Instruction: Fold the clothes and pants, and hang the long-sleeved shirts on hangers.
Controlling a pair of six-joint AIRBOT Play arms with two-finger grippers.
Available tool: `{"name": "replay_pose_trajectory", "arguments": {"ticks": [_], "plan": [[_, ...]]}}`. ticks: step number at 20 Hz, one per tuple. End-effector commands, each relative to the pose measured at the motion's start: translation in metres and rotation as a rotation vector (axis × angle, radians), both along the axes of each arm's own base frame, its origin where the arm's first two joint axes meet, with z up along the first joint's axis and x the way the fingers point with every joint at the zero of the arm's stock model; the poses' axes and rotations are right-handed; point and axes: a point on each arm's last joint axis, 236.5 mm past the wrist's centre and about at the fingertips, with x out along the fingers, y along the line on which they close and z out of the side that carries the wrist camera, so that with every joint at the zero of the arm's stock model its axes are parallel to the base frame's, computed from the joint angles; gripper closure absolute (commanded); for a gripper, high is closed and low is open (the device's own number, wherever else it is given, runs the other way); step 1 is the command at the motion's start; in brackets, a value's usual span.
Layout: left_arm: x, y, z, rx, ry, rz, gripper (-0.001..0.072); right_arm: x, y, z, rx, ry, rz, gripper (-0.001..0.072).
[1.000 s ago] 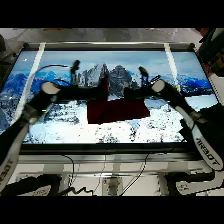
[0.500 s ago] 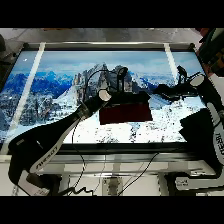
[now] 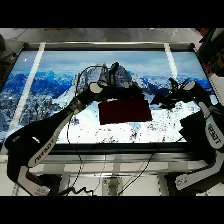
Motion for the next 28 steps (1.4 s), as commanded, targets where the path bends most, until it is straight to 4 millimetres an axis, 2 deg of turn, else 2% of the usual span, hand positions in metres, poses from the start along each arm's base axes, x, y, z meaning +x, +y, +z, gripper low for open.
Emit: {"name": "replay_pose_trajectory", "arguments": {"ticks": [1,5,7,8,9,10,12,14,16,18,20,22,23,24,26,28], "plan": [[0.002,0.017,-0.002,0.005,0.033,-0.029,-0.0013,-0.004,0.039,-0.019,0.17,0.047,0.041,0.0016],[0.016,0.05,-0.018,0.086,0.021,-0.036,-0.0013,-0.001,0.07,-0.028,0.172,0.031,0.085,0.0048],[0.013,0.073,-0.034,0.161,0.032,-0.082,-0.0013,-0.006,0.09,-0.028,0.169,0.013,0.154,0.0162],[0.01,0.085,-0.041,0.196,0.044,-0.109,-0.0013,-0.009,0.101,-0.028,0.168,0.002,0.197,0.0255],[0.007,0.099,-0.047,0.237,0.054,-0.135,-0.0013,-0.013,0.112,-0.028,0.165,-0.012,0.241,0.0484],[0.004,0.116,-0.052,0.288,0.069,-0.151,-0.0007,-0.016,0.12,-0.027,0.165,-0.015,0.268,0.0674],[0.0,0.157,-0.056,0.405,0.106,-0.144,0.0,-0.016,0.127,-0.018,0.16,-0.039,0.289,0.0695],[-0.004,0.204,-0.047,0.547,0.093,-0.127,0.008,-0.005,0.119,0.003,0.139,-0.104,0.272,0.0695],[-0.004,0.257,-0.024,0.695,0.039,-0.064,0.0094,0.008,0.099,0.039,0.112,-0.178,0.214,0.0695],[-0.002,0.305,0.013,0.82,-0.061,0.025,0.0094,0.015,0.065,0.087,0.064,-0.254,0.122,0.0695],[-0.005,0.355,0.058,0.95,-0.171,0.137,0.0094,0.008,0.022,0.135,-0.007,-0.321,0.04,0.0695],[-0.016,0.4,0.104,1.071,-0.271,0.254,0.0094,-0.011,-0.027,0.181,-0.094,-0.37,-0.077,0.0695],[-0.025,0.416,0.125,1.097,-0.309,0.307,0.0094,-0.023,-0.052,0.203,-0.14,-0.395,-0.146,0.0695],[-0.033,0.423,0.141,1.092,-0.337,0.343,0.0094,-0.038,-0.079,0.225,-0.193,-0.424,-0.228,0.0695],[-0.049,0.427,0.167,1.078,-0.391,0.389,0.0093,-0.072,-0.125,0.262,-0.29,-0.462,-0.4,0.0695],[-0.061,0.428,0.184,1.066,-0.432,0.415,0.0093,-0.12,-0.174,0.291,-0.433,-0.476,-0.582,0.0695]]}}
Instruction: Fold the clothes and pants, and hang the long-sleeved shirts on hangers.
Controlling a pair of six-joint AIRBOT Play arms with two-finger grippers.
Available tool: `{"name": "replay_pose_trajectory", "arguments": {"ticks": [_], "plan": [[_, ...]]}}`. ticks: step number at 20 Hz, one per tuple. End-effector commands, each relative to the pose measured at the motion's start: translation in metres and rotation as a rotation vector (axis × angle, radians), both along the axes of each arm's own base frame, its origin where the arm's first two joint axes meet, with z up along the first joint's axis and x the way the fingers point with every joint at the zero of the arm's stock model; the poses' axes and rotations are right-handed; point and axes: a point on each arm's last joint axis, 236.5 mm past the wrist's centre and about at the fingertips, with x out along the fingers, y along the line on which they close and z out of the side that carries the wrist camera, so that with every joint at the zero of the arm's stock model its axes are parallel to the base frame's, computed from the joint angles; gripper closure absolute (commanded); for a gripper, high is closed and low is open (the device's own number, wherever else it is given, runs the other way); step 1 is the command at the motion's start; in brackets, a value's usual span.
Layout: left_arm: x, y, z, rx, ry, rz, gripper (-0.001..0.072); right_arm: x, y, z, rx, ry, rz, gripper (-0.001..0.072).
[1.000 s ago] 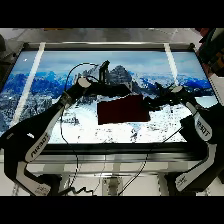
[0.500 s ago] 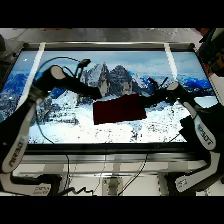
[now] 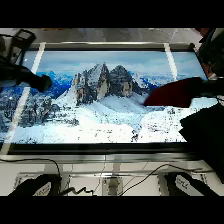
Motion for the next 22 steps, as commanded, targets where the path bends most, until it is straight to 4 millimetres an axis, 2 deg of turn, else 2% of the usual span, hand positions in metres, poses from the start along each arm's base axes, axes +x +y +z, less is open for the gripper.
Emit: {"name": "replay_pose_trajectory", "arguments": {"ticks": [1,4,6,7,9,10,11,12,13,15,16,17,18,20,22], "plan": [[-0.025,0.021,0.039,0.04,-0.107,0.046,0.0093,-0.09,-0.087,0.051,-0.178,-0.02,-0.39,0.0696],[-0.032,0.022,0.048,0.037,-0.131,0.047,0.0093,-0.188,-0.144,0.062,-0.363,0.114,-0.671,0.0695],[-0.031,0.022,0.047,0.038,-0.129,0.047,0.0093,-0.249,-0.168,0.069,-0.446,0.209,-0.851,0.0695],[-0.031,0.022,0.046,0.038,-0.127,0.047,0.0093,-0.273,-0.177,0.073,-0.467,0.229,-0.934,0.0695],[-0.03,0.022,0.046,0.038,-0.126,0.047,0.0093,-0.304,-0.186,0.075,-0.462,0.254,-1.058,0.0674],[-0.03,0.022,0.046,0.038,-0.126,0.047,0.0093,-0.315,-0.191,0.076,-0.459,0.258,-1.104,0.0518],[-0.031,0.022,0.046,0.038,-0.125,0.047,0.0093,-0.32,-0.196,0.077,-0.459,0.252,-1.134,0.0256],[-0.031,0.022,0.046,0.038,-0.125,0.047,0.0093,-0.323,-0.202,0.079,-0.464,0.238,-1.154,0.0051],[-0.031,0.022,0.046,0.038,-0.125,0.047,0.0093,-0.319,-0.206,0.08,-0.466,0.217,-1.156,0.0018],[-0.031,0.022,0.046,0.038,-0.125,0.047,0.0093,-0.297,-0.207,0.076,-0.409,0.157,-1.114,0.003],[-0.031,0.022,0.046,0.038,-0.125,0.047,0.0093,-0.28,-0.205,0.07,-0.353,0.122,-1.079,0.019],[-0.031,0.022,0.046,0.038,-0.125,0.047,0.0093,-0.257,-0.198,0.064,-0.276,0.078,-1.024,0.0539],[-0.031,0.022,0.046,0.038,-0.125,0.047,0.0093,-0.233,-0.189,0.061,-0.226,0.041,-0.939,0.0699],[-0.031,0.022,0.046,0.038,-0.125,0.047,0.0093,-0.19,-0.168,0.065,-0.242,-0.016,-0.722,0.0697],[-0.031,0.022,0.046,0.038,-0.125,0.047,0.0093,-0.157,-0.143,0.065,-0.284,-0.027,-0.562,0.0698]]}}
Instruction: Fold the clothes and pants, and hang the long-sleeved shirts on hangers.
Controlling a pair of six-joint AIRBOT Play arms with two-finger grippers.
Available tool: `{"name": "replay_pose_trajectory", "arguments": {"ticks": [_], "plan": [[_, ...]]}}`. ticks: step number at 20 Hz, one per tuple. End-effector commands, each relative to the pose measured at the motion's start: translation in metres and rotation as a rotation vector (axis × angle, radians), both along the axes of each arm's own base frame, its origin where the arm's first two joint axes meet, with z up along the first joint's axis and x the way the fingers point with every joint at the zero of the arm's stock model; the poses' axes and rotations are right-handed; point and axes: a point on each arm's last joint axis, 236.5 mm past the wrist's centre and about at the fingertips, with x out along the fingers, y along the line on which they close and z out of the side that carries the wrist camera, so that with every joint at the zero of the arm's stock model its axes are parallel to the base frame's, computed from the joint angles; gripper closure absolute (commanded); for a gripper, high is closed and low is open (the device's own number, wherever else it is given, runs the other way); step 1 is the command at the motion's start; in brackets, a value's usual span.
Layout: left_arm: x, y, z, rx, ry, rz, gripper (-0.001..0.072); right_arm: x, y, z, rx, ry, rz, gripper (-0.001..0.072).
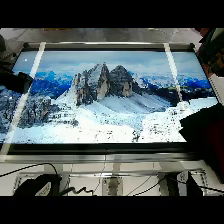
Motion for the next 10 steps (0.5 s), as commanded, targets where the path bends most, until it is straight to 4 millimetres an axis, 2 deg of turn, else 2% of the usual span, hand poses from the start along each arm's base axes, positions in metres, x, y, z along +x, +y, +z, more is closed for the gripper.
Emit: {"name": "replay_pose_trajectory", "arguments": {"ticks": [1,4,7,8,10], "plan": [[0.0,0.0,0.0,0.0,-0.001,0.001,0.0093,0.064,0.047,0.003,-0.032,-0.012,0.31,0.0698],[0.0,0.0,0.0,0.0,-0.001,0.001,0.0093,0.103,0.107,-0.004,-0.076,0.059,0.577,0.0699],[0.0,0.0,0.0,0.0,-0.001,0.001,0.0093,0.132,0.165,-0.015,-0.125,0.124,0.813,0.0699],[0.0,0.0,0.0,0.0,-0.001,0.001,0.0093,0.139,0.178,-0.021,-0.152,0.163,0.872,0.0699],[0.0,0.0,0.0,0.0,-0.001,0.001,0.0093,0.153,0.189,-0.035,-0.19,0.24,0.905,0.0699]]}}
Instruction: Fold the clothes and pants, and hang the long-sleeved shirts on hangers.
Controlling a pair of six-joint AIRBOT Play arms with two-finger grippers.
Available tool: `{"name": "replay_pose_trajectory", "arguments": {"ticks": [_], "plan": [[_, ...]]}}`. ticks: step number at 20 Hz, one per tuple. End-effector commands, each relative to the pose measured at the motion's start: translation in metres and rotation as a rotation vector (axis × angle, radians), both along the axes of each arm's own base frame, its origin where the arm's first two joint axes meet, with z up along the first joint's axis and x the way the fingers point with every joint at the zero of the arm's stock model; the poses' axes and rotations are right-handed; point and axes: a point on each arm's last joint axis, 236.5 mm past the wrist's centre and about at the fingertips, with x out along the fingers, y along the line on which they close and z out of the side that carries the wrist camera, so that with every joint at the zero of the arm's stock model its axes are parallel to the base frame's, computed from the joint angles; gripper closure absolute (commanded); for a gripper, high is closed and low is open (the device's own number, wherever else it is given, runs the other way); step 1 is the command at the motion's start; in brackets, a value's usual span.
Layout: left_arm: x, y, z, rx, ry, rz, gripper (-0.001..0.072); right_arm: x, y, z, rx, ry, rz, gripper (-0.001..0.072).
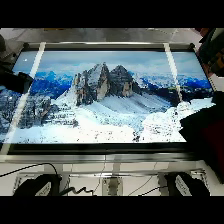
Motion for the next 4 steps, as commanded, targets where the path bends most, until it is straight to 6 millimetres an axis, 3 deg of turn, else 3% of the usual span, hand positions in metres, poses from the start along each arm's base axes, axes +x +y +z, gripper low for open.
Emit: {"name": "replay_pose_trajectory", "arguments": {"ticks": [1,4], "plan": [[0.0,0.0,0.0,0.0,-0.001,0.001,0.0093,0.023,0.027,-0.021,-0.114,0.086,0.087,0.0699],[0.0,0.0,0.0,0.0,-0.001,0.001,0.0093,0.037,0.03,-0.048,-0.064,0.152,0.027,0.0697]]}}
